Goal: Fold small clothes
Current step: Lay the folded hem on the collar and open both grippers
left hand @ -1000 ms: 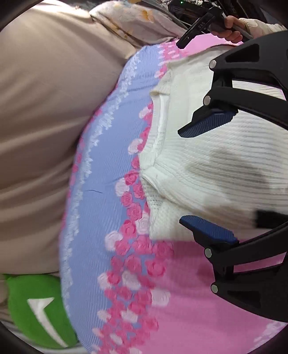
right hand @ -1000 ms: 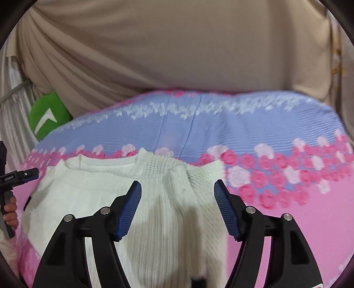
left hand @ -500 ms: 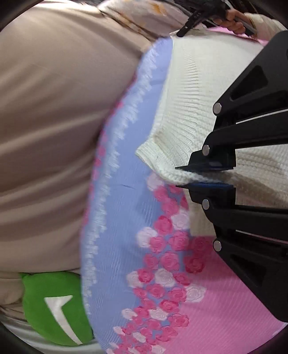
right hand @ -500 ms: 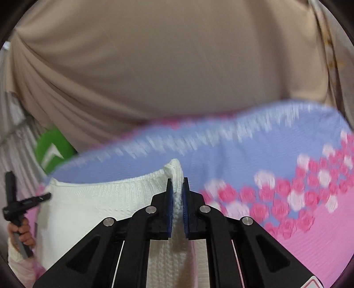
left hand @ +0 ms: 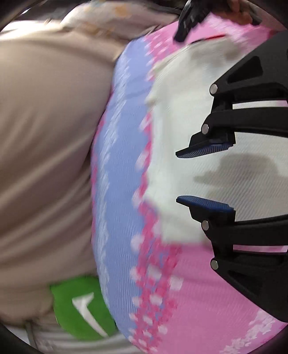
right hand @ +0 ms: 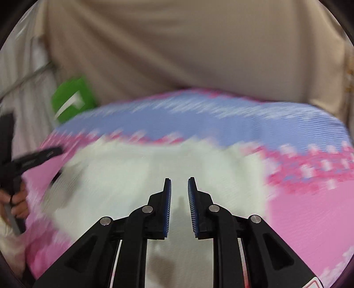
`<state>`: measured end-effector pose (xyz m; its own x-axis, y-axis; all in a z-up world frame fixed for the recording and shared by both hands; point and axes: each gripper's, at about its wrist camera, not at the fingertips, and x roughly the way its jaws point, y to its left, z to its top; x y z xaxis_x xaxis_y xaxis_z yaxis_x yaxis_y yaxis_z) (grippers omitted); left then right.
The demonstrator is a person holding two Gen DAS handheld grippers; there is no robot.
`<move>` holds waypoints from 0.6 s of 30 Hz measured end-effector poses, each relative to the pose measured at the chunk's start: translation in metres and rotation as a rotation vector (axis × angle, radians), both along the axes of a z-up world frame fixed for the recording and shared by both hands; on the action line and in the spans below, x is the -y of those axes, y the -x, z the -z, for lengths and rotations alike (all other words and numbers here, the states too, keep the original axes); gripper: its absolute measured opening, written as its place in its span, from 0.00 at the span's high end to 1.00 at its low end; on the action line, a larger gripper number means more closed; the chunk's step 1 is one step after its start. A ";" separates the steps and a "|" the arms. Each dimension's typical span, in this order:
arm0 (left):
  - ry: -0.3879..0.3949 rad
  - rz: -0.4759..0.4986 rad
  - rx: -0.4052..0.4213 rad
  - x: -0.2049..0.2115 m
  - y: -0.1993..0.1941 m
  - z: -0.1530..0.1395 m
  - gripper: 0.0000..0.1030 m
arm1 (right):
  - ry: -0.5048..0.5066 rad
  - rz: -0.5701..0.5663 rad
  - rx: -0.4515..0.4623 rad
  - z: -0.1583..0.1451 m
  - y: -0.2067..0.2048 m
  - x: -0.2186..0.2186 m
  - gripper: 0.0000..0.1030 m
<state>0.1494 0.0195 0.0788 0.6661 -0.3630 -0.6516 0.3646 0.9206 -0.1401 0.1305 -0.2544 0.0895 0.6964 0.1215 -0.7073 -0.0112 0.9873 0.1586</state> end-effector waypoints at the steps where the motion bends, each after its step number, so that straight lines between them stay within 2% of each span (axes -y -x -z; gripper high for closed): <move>1: -0.010 0.075 -0.032 0.018 0.014 0.009 0.67 | -0.018 -0.084 -0.039 0.014 0.005 -0.028 0.83; 4: -0.050 0.196 -0.108 0.055 0.042 0.041 0.66 | 0.024 -0.212 -0.099 0.048 0.021 -0.084 0.88; 6: -0.090 0.194 -0.128 0.060 0.051 0.060 0.66 | 0.058 -0.188 -0.109 0.061 0.029 -0.084 0.90; 8: -0.137 0.120 -0.134 0.043 0.053 0.074 0.69 | 0.092 -0.089 -0.115 0.067 0.040 -0.056 0.92; 10: -0.123 0.053 -0.162 0.011 0.049 0.081 0.74 | 0.092 0.041 -0.132 0.073 0.060 -0.014 0.93; 12: -0.101 -0.025 -0.182 -0.031 0.052 0.083 0.91 | 0.008 0.136 -0.137 0.079 0.083 0.030 0.98; 13: -0.092 -0.049 -0.188 -0.046 0.054 0.083 0.93 | -0.046 0.185 -0.137 0.080 0.097 0.053 1.00; 15: -0.052 -0.074 -0.209 -0.073 0.060 0.084 0.93 | -0.075 0.257 -0.132 0.082 0.118 0.079 1.00; 18: -0.045 -0.099 -0.204 -0.080 0.074 0.081 0.93 | -0.073 0.294 -0.143 0.085 0.128 0.085 1.00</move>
<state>0.0753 0.0992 -0.0018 0.5498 -0.2700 -0.7905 0.2401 0.9575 -0.1600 0.0024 -0.3398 0.0040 0.6031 -0.0160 -0.7975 0.2999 0.9310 0.2082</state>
